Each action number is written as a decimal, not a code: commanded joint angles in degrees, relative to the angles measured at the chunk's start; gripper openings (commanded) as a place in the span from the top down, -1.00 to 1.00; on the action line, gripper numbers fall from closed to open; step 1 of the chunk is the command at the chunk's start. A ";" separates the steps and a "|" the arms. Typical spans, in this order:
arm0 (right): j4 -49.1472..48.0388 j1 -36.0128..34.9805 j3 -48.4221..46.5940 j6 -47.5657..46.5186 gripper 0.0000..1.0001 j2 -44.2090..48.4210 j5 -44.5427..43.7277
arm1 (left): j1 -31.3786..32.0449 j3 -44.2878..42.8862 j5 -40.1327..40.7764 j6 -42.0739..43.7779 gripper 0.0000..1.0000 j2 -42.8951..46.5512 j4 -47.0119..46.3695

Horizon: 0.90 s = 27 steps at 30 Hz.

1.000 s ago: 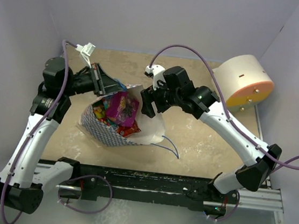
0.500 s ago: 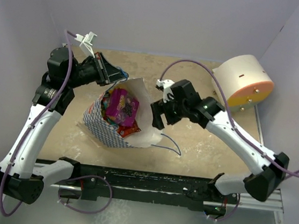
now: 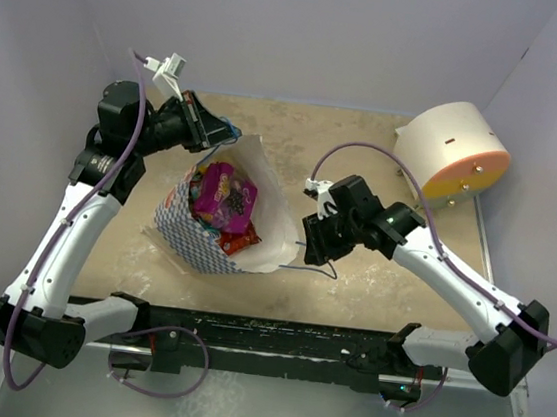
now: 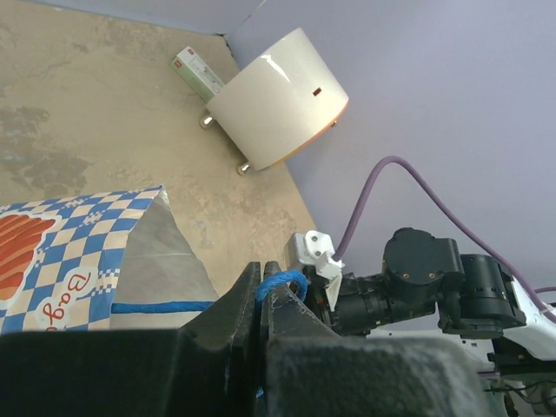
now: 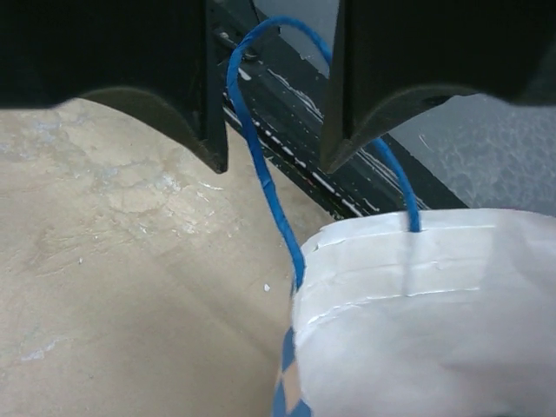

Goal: Take the snacks out of the paper bag
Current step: Adjust the paper bag at the center of the board.

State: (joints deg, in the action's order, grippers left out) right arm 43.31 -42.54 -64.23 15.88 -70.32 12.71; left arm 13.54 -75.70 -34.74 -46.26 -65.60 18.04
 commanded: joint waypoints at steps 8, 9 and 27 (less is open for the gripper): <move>-1.17 0.15 -7.83 -5.22 1.00 -7.72 3.39 | 0.41 -12.11 7.29 8.90 1.00 -6.85 -2.46; -2.41 0.18 -8.84 -4.80 1.00 -8.25 3.41 | 0.35 -14.82 8.71 10.99 1.00 -8.83 -1.69; -14.66 0.13 -26.94 -1.02 1.00 -22.22 -0.22 | -10.46 -49.43 -8.94 13.89 1.00 -35.93 -18.95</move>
State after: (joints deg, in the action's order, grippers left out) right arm 33.34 -42.52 -88.92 14.39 -91.55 12.47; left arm 2.85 -117.93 -33.85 -29.80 -104.55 16.64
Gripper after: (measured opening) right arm 0.015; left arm 0.010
